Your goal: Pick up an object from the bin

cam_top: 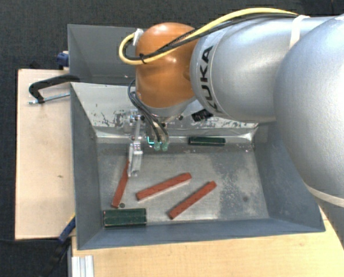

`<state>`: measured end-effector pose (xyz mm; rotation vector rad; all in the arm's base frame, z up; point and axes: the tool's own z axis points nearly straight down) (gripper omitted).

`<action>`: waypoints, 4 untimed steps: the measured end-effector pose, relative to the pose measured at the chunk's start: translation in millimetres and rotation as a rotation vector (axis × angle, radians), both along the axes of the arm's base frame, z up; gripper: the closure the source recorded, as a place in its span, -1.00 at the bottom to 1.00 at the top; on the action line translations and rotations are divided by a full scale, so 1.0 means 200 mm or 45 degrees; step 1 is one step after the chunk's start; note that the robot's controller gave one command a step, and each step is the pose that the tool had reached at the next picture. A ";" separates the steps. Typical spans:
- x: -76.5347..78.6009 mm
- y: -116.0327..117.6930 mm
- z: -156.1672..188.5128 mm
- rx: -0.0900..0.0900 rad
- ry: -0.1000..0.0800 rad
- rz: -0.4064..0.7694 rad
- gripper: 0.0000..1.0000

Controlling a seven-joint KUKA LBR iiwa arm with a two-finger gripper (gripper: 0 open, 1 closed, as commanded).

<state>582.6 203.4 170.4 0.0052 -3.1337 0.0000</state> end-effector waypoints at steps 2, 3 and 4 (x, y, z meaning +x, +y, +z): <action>-0.13 -0.11 -0.15 0.004 -0.018 0.098 -1.00; -0.10 -0.22 -0.40 0.003 -0.012 0.360 -1.00; -0.29 -0.27 -0.47 0.004 -0.023 0.207 -1.00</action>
Offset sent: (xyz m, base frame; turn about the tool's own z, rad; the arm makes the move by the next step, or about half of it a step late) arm -0.0646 -0.0545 -0.0773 -0.1694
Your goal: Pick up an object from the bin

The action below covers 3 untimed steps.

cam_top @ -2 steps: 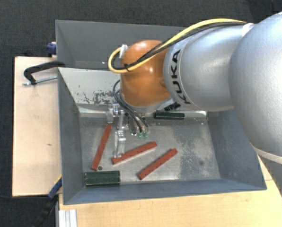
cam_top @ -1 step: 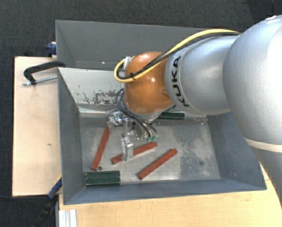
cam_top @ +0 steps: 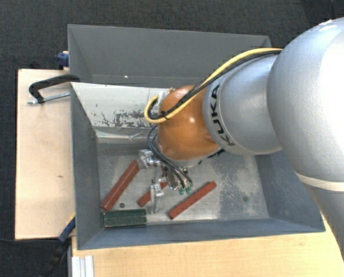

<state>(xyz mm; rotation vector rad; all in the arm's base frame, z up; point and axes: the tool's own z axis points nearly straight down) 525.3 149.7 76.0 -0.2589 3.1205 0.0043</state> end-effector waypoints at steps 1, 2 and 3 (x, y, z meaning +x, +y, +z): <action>-0.13 -0.22 -0.03 -0.004 0.013 0.024 1.00; -0.13 -0.22 -0.03 -0.003 0.013 0.024 1.00; -0.15 -0.53 0.59 -0.002 0.008 -0.011 1.00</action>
Offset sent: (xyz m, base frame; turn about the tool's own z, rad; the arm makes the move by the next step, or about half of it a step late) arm 0.0000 0.0000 0.0000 0.0000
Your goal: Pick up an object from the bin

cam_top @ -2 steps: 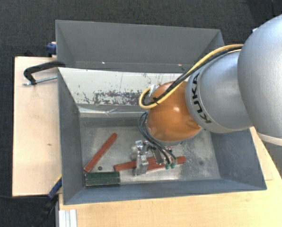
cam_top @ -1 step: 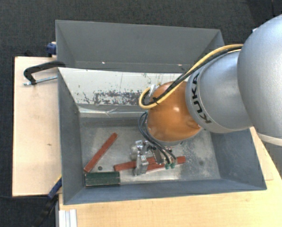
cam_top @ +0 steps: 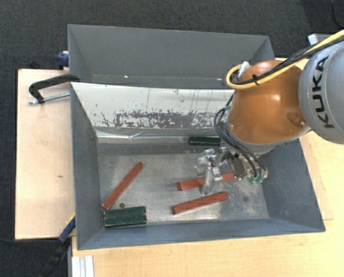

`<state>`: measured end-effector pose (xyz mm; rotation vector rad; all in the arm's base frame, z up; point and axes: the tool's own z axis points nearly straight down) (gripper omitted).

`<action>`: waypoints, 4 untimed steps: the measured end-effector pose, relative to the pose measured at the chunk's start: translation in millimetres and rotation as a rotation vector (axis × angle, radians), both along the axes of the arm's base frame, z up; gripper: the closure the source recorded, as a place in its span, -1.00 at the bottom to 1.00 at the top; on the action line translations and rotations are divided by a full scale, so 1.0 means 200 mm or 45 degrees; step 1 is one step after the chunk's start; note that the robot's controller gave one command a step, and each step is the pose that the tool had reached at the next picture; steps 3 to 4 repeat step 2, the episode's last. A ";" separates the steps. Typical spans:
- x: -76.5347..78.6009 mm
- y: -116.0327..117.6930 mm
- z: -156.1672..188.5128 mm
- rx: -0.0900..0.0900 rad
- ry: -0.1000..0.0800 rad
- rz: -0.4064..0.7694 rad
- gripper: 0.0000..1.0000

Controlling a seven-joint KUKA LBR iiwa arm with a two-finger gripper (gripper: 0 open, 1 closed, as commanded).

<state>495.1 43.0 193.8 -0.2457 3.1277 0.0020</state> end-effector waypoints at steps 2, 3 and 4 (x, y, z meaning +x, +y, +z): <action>0.00 0.01 0.25 -0.001 0.007 0.015 1.00; 0.00 0.01 0.25 -0.001 0.007 0.015 1.00; 0.00 0.01 0.25 -0.001 0.007 0.015 1.00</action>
Offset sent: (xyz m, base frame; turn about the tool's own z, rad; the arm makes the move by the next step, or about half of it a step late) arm 0.0000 0.0031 0.1021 -0.0238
